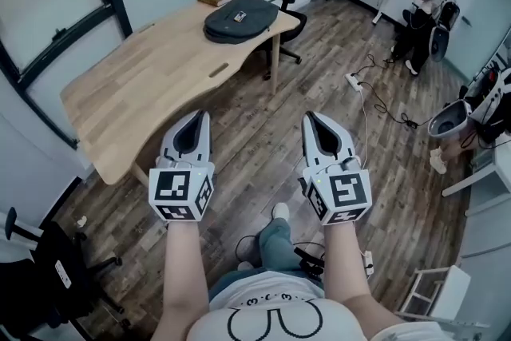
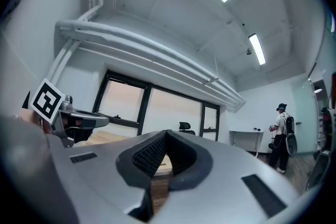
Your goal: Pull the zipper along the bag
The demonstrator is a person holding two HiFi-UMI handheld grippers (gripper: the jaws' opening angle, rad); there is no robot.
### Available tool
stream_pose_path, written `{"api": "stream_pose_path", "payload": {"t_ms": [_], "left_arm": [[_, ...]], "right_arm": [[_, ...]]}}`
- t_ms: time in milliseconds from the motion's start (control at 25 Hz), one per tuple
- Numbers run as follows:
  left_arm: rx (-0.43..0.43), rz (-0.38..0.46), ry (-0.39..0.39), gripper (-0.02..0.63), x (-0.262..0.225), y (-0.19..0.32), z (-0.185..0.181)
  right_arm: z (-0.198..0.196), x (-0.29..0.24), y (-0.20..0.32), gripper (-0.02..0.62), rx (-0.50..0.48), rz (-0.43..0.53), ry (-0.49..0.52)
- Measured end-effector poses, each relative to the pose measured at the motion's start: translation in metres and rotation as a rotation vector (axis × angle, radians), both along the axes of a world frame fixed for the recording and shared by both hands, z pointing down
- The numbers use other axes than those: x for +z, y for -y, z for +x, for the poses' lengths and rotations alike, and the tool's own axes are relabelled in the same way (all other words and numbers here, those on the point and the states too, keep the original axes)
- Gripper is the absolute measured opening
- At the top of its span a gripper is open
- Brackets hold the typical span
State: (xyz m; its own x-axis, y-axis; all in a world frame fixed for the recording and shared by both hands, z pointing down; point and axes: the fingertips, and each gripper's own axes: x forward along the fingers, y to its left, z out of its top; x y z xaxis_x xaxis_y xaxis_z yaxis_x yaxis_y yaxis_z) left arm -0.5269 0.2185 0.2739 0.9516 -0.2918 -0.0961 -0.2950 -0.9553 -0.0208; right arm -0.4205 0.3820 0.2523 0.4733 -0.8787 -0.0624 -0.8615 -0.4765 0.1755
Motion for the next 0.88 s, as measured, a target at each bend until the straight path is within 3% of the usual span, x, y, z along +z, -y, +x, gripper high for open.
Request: {"api": "stream_pose_path", "payload": {"t_ms": [280,400,680,720,880], "left_arm": [[-0.035,-0.029,-0.008,0.017,0.004,0.021,0.073],[-0.032,-0.038,-0.020,0.018,-0.001,0.028,0.118],[0.017,0.029,0.108,0.018,0.005,0.031,0.243],[0.010,0.029,0.112,0.018,0.005,0.033,0.256],[-0.043,0.020,0.072,0.017,0.001,0.043,0.296]], "right_arm": [[0.071,0.008,0.013,0.043,-0.008,0.031,0.040],[0.114,0.008,0.025,0.084,-0.038,0.049,0.067],[0.226,-0.003,0.045,0.073,-0.119,0.066,0.067],[0.243,-0.004,0.046,0.042,-0.117,0.063,0.070],[0.303,-0.001,0.052,0.051,-0.094,0.052,0.076]]}}
